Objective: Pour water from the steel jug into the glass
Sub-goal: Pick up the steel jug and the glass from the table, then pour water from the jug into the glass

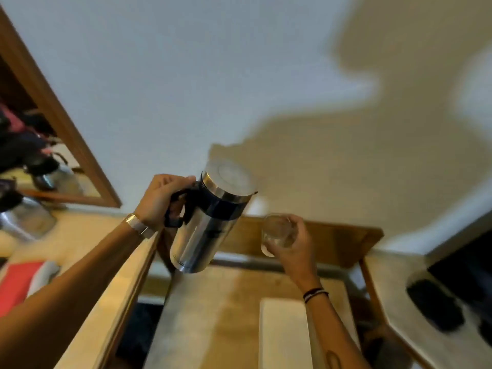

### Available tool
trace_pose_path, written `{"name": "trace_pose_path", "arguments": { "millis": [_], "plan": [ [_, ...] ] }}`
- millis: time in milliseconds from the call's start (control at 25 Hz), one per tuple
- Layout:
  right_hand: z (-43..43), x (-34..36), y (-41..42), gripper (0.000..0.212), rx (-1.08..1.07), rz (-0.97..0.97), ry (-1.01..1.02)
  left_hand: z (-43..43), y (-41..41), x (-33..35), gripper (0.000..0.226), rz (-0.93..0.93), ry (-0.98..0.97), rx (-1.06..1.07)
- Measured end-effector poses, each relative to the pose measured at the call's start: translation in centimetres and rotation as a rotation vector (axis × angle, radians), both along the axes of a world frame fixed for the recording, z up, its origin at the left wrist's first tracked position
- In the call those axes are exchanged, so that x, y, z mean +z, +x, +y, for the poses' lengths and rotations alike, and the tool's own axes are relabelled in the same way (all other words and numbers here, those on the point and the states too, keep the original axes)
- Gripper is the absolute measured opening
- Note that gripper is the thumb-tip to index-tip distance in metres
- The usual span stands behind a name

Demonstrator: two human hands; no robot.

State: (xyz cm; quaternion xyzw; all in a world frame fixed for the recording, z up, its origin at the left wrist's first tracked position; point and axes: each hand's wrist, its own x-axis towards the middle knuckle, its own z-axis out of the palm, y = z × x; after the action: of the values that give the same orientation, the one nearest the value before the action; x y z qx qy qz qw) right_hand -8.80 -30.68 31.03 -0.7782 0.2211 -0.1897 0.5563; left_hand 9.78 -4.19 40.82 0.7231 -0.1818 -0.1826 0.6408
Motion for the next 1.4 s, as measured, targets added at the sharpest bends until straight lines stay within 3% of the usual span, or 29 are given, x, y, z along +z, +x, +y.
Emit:
{"name": "trace_pose_path", "arguments": {
  "millis": [120, 240, 360, 520, 640, 920, 1400],
  "plan": [
    [-1.0, 11.1, 3.6, 0.07, 0.008, -0.23, -0.099, -2.2, 2.3, 12.4, 0.058, -0.228, -0.04, 0.039],
    [-1.4, 20.2, 4.7, 0.068, 0.051, -0.388, -0.143, -4.3, 3.1, 23.3, 0.043, -0.483, 0.055, 0.065],
    [-1.4, 26.2, 4.3, 0.065, 0.071, -0.455, -0.147, -6.1, 3.1, 31.4, 0.069, -0.519, 0.063, 0.015],
    [-1.0, 30.4, 3.1, 0.066, 0.065, -0.503, -0.167, -8.1, 1.4, 38.6, 0.081, -0.713, 0.271, -0.042],
    [-0.5, 32.0, 2.5, 0.064, 0.063, -0.519, -0.165, -9.4, -0.2, 42.3, 0.089, -0.86, 0.453, -0.091],
    [-0.2, 33.2, 1.9, 0.066, 0.055, -0.514, -0.149, -11.8, -3.2, 47.0, 0.072, -1.132, 0.769, -0.082],
    [0.2, 33.7, 1.6, 0.056, 0.068, -0.547, -0.135, -13.1, -4.3, 47.7, 0.069, -1.269, 0.88, -0.079]
  ]
}}
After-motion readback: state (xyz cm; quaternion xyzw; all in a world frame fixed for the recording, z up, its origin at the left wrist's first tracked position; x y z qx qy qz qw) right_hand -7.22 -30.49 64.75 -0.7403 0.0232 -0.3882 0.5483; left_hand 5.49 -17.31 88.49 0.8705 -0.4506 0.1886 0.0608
